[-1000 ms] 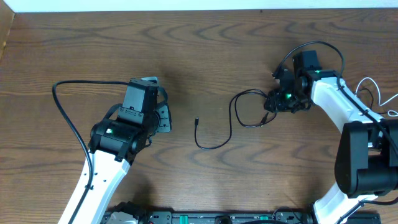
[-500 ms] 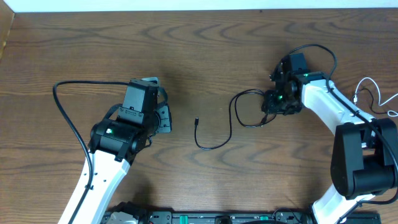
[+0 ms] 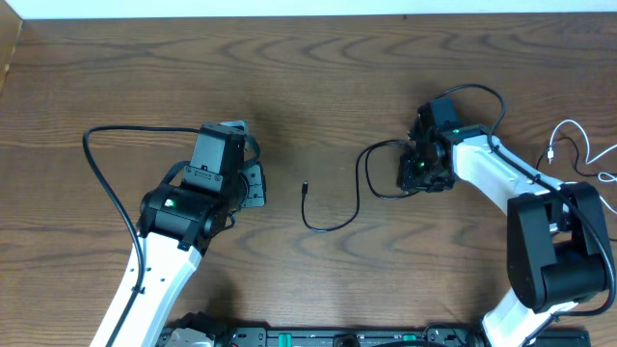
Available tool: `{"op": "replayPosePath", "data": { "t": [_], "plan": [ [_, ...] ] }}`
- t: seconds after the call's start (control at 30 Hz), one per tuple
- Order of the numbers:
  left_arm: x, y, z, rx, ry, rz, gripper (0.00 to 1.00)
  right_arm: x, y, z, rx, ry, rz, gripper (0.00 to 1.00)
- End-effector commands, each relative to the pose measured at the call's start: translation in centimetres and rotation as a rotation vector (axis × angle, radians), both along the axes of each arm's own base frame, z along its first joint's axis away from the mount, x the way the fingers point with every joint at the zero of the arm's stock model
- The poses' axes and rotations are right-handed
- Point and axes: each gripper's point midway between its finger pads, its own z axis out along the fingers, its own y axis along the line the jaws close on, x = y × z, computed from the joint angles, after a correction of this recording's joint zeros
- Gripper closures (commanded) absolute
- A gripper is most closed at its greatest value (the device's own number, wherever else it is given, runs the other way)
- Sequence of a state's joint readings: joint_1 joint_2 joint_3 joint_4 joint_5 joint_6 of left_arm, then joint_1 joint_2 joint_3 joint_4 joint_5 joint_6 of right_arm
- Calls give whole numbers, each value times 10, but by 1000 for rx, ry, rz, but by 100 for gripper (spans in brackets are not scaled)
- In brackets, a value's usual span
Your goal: Untangle cables
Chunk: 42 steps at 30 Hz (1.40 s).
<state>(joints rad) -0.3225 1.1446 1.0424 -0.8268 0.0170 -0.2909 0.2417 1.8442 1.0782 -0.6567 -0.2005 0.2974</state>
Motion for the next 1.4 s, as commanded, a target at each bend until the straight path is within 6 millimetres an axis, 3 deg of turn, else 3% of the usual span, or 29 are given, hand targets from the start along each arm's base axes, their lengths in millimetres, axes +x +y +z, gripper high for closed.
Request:
{"op": "replayPosePath", "data": {
  "t": [0.0,0.17,0.37,0.6,0.73,0.83,0.97,1.07,1.17,1.37],
  "plan": [
    [1,1,3,-2,-8,6,56,-25,-6,-18,-29,83,-55,64],
    [1,1,3,-2,-8,6,56,-31,-7,-25,-30,86,-60,80],
    [1,1,3,-2,-7,6,56,-29,-7,-26,-27,76,-61,91],
    [1,1,3,-2,-8,6,56,-25,-4,-24,-14,61,-49,92],
    [1,1,3,-2,-8,6,56,-19,5,-13,46,26,28,95],
    [1,1,3,-2,-8,6,56,-9,9,7,96,-19,44,98],
    [1,1,3,-2,-7,6,56,9,3,48,118,-138,19,99],
    [1,1,3,-2,-8,6,56,22,-12,95,112,-294,8,98],
    [1,1,3,-2,-8,6,56,30,-41,128,34,-413,-59,97],
    [1,1,4,-2,-8,6,56,27,-132,189,-256,-616,-294,98]
  ]
}}
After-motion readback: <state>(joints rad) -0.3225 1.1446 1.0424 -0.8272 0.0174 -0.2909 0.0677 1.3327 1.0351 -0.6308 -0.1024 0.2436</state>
